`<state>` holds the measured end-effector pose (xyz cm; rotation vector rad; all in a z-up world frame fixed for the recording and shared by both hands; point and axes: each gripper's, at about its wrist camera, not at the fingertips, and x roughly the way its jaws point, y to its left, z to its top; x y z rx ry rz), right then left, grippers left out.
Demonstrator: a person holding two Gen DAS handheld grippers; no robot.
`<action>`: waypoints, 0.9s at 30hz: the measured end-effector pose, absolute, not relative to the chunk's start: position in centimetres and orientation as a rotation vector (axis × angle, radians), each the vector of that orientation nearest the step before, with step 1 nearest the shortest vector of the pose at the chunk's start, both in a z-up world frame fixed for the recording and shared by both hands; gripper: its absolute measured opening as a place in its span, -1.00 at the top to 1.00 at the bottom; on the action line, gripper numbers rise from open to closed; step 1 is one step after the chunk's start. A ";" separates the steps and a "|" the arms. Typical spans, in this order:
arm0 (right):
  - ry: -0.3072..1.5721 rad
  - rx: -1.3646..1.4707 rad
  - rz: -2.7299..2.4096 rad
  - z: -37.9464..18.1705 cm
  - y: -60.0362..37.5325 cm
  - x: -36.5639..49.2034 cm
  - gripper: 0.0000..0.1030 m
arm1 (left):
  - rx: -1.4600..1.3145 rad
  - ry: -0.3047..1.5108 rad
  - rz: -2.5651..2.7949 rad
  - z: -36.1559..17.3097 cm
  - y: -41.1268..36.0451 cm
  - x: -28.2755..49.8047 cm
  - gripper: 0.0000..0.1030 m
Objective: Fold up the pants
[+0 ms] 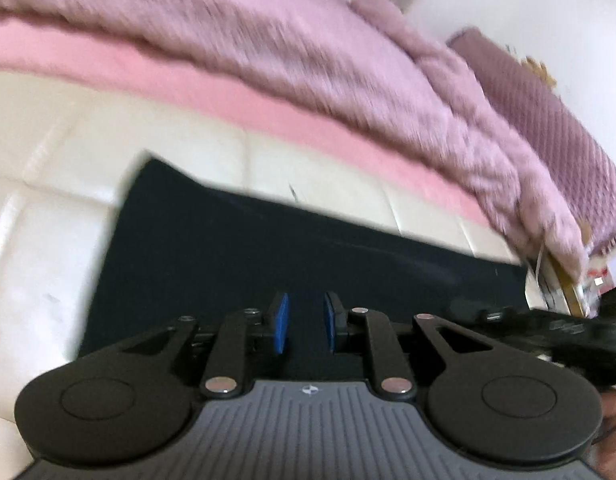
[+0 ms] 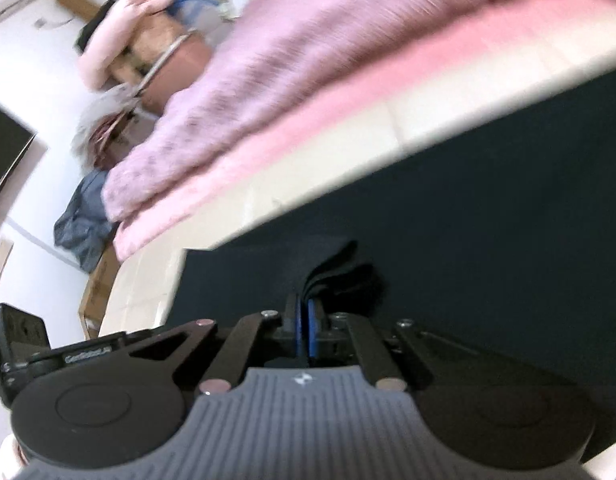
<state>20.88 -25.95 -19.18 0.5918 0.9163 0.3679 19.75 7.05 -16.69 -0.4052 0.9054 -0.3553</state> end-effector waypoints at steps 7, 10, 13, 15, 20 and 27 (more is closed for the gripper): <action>0.808 0.416 0.495 -6.5 -25.5 23.1 1.00 | -0.426 0.793 -0.232 -13.3 12.2 18.7 0.61; 0.769 0.376 0.497 -1.6 -27.4 24.2 1.00 | -0.441 0.783 -0.226 -12.9 12.6 18.6 0.61; 0.751 0.332 0.475 2.5 -29.8 24.7 1.00 | -0.428 0.780 -0.248 -12.8 11.8 18.8 0.61; 0.752 0.297 0.444 4.2 -31.6 24.9 1.00 | -0.414 0.785 -0.269 -12.9 10.9 19.0 0.61; 0.771 0.258 0.320 6.2 -38.5 24.5 1.00 | -0.373 0.814 -0.322 -13.5 7.8 20.2 0.61; 0.876 0.308 0.141 0.4 -48.7 24.2 1.00 | -0.295 0.887 -0.389 -15.3 2.4 22.5 0.61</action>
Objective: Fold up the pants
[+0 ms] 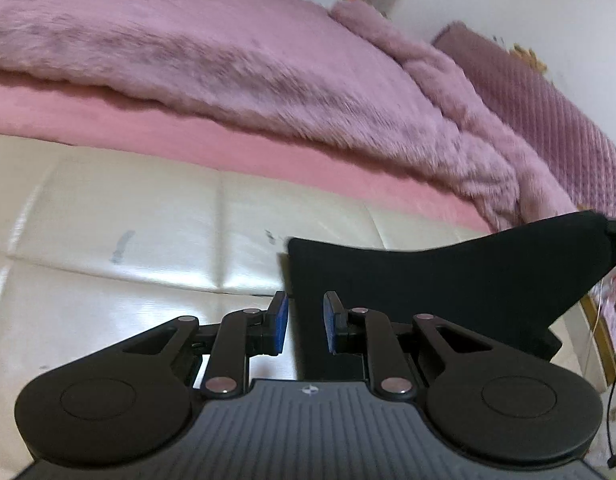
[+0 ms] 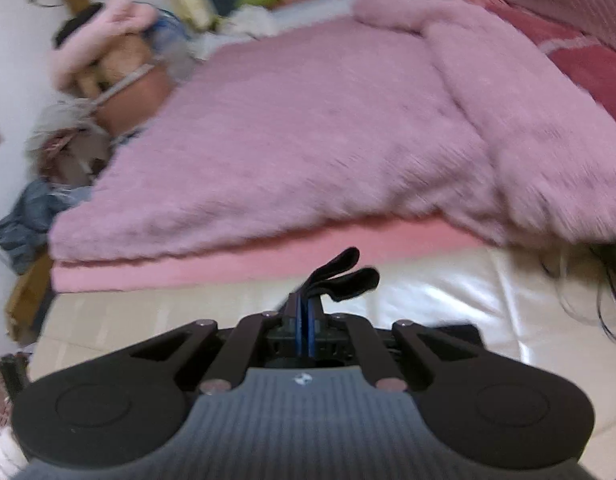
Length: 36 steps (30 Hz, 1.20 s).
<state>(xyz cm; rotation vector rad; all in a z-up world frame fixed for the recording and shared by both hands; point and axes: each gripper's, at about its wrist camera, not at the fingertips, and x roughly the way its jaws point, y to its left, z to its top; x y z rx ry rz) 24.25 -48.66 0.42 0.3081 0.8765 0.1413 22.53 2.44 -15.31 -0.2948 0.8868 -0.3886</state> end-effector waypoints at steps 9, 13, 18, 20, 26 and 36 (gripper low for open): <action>1.035 0.339 -0.028 -12.6 -55.1 25.2 1.00 | -0.195 0.988 -0.397 -19.5 -2.6 24.8 0.63; 1.080 0.318 -0.058 -16.4 -56.1 25.3 1.00 | -0.189 1.006 -0.379 -20.5 -2.7 25.0 0.66; 1.094 0.280 -0.076 -18.8 -56.0 25.6 1.00 | -0.195 1.012 -0.380 -20.6 -2.4 25.0 0.72; 1.074 0.228 -0.077 -18.0 -54.9 25.8 1.00 | -0.191 1.010 -0.381 -20.5 -2.5 25.1 0.72; 0.768 -0.047 -0.039 -11.6 -49.8 23.1 1.00 | -0.201 1.000 -0.378 -20.5 -2.4 24.9 0.72; 0.913 -0.154 -0.153 -20.4 -49.8 25.2 1.00 | -0.213 1.001 -0.378 -20.6 -2.2 24.8 0.72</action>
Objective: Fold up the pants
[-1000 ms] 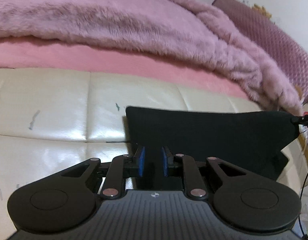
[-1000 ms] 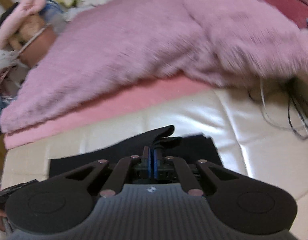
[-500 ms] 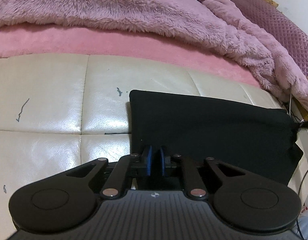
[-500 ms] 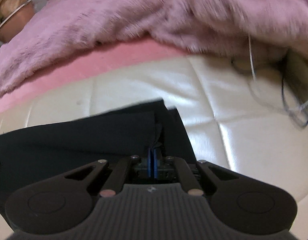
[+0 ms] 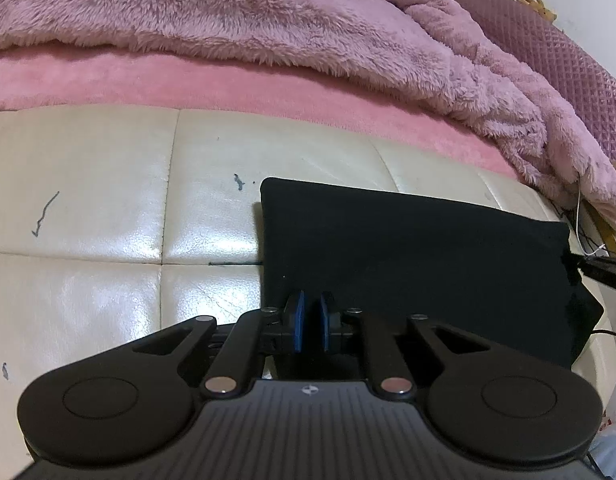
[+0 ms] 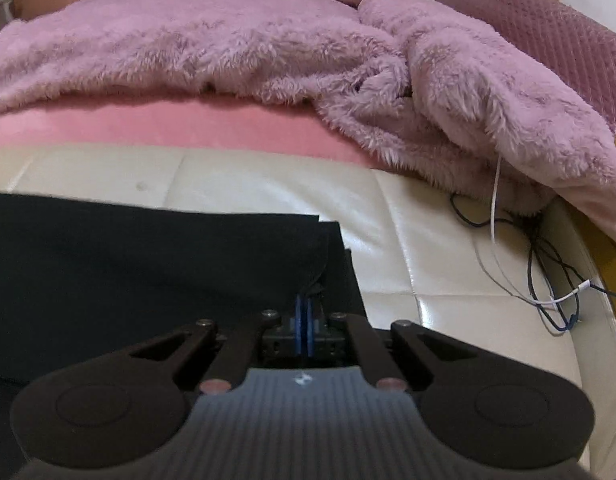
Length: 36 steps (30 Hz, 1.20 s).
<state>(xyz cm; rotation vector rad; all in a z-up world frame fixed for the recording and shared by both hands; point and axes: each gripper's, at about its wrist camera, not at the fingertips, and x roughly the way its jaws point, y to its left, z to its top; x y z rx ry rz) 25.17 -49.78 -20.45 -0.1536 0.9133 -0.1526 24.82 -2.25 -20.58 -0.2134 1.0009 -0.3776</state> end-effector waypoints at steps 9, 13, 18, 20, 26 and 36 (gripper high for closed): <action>0.855 -0.171 -0.246 -18.0 -49.7 24.0 0.87 | -0.314 0.910 -0.390 -18.9 -0.1 26.8 0.69; 0.788 -0.200 -0.134 -17.4 -47.0 24.2 0.98 | -0.261 0.914 -0.371 -19.7 -1.7 29.0 0.70; 0.847 -0.154 -0.191 -20.2 -47.7 26.4 1.00 | -0.209 0.928 -0.307 -21.1 -2.5 30.8 0.83; 0.850 -0.150 -0.189 -20.7 -48.2 26.5 1.00 | -0.191 0.924 -0.301 -21.5 -2.7 30.9 0.86; 0.846 -0.198 -0.246 -20.1 -47.6 26.3 1.00 | -0.235 0.912 -0.263 -20.3 -1.9 30.5 0.86; 0.780 -0.078 0.011 -16.7 -38.9 21.2 1.00 | -0.420 0.957 -0.317 -19.9 2.0 23.7 0.13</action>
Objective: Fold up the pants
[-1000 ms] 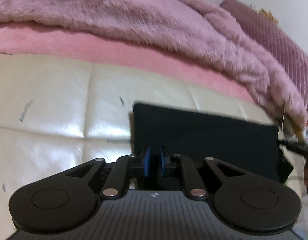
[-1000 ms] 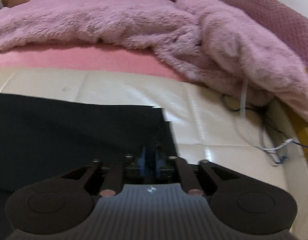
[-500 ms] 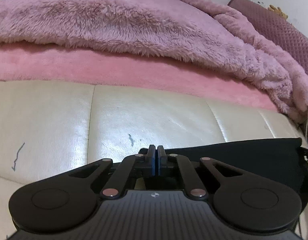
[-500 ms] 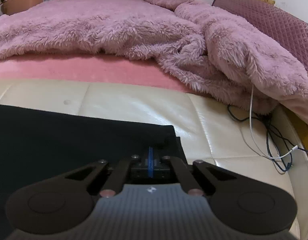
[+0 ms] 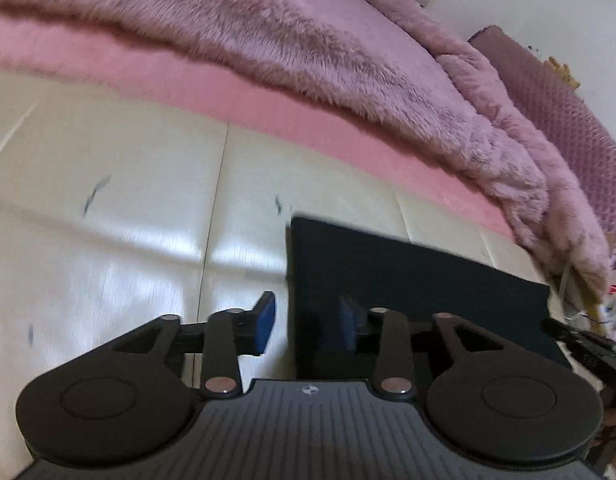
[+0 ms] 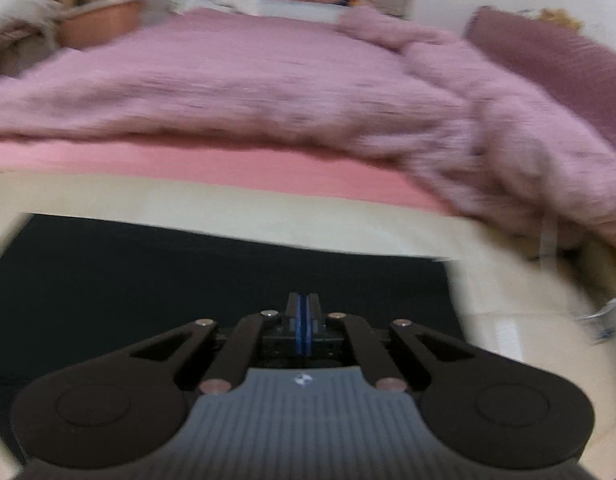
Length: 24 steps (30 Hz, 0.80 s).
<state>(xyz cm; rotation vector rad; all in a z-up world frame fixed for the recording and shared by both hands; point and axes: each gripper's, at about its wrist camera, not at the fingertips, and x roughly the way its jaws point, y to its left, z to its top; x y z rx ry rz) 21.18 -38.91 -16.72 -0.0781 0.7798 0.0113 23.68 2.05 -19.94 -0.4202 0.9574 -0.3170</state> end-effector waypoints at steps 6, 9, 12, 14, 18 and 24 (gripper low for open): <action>0.775 0.004 0.195 -17.4 -31.2 19.3 1.00 | -0.509 0.972 -0.342 -20.7 4.3 21.2 0.03; 0.777 0.014 0.192 -18.1 -29.0 18.7 1.00 | -0.564 0.978 -0.348 -21.1 5.3 20.6 0.00; 0.783 0.005 0.145 -18.9 -28.4 18.0 1.00 | -0.599 0.979 -0.355 -21.6 5.6 20.5 0.00; 0.813 0.019 0.126 -19.7 -28.8 17.8 1.00 | -0.633 0.978 -0.363 -22.1 5.8 20.5 0.00; 0.845 0.039 0.117 -21.5 -29.6 17.3 1.00 | -0.685 0.992 -0.381 -23.4 5.6 20.7 -0.02; 0.861 0.125 0.125 -21.9 -30.6 17.2 1.00 | -0.766 0.993 -0.426 -24.8 4.8 21.9 -0.01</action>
